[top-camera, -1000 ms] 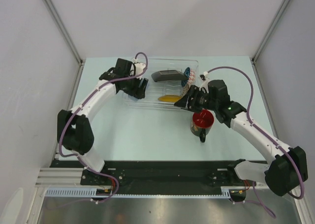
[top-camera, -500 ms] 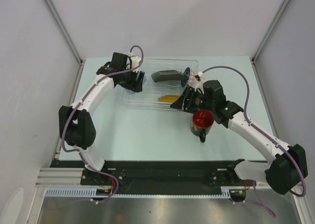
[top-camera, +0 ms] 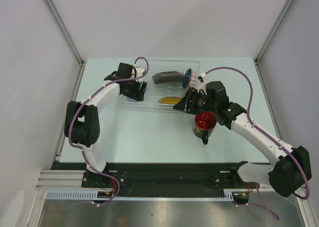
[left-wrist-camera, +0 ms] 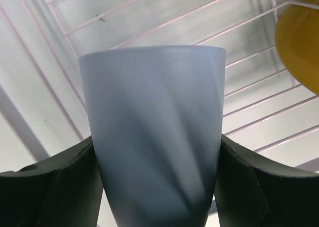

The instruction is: Load the mixed dishes into the dish rack

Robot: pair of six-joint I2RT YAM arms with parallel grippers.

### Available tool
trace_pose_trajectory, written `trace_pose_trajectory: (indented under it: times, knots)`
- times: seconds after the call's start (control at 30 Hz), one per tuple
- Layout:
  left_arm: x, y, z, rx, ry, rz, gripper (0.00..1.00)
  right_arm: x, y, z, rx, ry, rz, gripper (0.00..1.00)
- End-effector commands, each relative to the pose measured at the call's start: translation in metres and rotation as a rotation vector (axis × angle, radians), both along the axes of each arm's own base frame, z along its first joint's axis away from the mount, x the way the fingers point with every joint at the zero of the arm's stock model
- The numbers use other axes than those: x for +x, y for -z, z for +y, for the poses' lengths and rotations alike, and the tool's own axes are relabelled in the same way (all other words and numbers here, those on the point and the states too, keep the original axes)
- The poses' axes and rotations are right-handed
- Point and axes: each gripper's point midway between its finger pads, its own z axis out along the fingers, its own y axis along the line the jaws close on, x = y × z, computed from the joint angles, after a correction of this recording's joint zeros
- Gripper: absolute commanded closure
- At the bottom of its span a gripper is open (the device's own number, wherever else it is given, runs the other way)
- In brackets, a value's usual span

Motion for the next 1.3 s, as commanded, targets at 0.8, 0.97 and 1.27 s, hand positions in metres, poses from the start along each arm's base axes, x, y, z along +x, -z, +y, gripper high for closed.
trace_pose_trajectory:
  times: [0.8,0.97,1.27]
  knots:
    - [-0.100,-0.048,-0.024,-0.073,0.199,0.048,0.67,0.001,-0.014,0.009,0.025,-0.033,-0.031,0.45]
    - [-0.114,-0.127,-0.032,-0.144,0.335,-0.084,0.69,0.003,-0.029,0.034,0.151,-0.134,-0.041,0.45]
    - [-0.201,-0.198,-0.065,-0.409,0.723,0.000,0.71,-0.002,-0.090,0.061,0.416,-0.292,-0.153,0.45]
